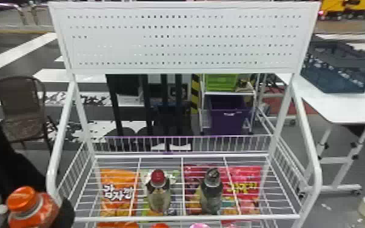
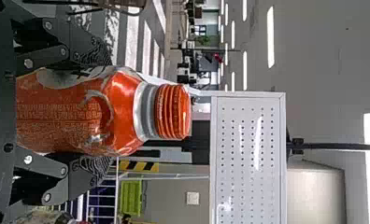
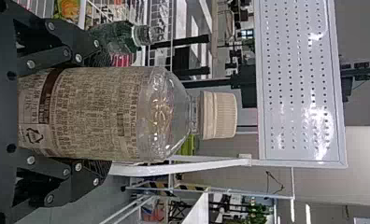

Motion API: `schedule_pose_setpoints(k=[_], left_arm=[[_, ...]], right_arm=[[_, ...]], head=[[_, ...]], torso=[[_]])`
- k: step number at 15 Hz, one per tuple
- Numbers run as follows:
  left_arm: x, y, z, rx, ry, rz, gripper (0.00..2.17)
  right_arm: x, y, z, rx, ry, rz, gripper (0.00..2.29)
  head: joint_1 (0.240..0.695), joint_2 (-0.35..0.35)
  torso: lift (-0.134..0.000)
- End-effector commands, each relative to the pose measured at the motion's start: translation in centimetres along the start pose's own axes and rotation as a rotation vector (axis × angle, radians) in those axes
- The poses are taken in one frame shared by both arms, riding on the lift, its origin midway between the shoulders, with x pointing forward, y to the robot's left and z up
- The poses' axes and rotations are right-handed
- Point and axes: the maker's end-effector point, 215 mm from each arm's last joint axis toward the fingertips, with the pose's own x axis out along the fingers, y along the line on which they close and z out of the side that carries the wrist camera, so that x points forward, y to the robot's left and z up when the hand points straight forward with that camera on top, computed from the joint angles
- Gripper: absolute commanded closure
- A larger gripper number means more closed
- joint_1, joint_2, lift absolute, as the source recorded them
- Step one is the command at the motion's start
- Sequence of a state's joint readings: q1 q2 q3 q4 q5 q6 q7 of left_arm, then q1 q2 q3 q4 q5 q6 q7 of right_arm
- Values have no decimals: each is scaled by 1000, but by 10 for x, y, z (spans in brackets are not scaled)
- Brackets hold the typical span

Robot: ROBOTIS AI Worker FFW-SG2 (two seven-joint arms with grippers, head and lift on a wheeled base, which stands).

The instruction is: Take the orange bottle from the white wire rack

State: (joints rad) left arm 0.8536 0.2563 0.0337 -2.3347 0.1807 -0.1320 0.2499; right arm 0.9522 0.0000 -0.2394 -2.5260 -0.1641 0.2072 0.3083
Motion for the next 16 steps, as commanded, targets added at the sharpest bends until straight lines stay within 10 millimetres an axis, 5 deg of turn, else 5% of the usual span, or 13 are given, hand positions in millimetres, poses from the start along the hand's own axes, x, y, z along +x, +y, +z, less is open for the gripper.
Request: schedule_pose_setpoints(k=[1,16], left_arm=[[0,7,-2,13,4,9,2145],[3,28,8,25,-19,50,2081]], right_arm=[[0,0,1,0,-2,0,1156],[-1,0,3,-2,-5,0,1156]], head=[[499,0],[499,0]], torso=[[0],[0]])
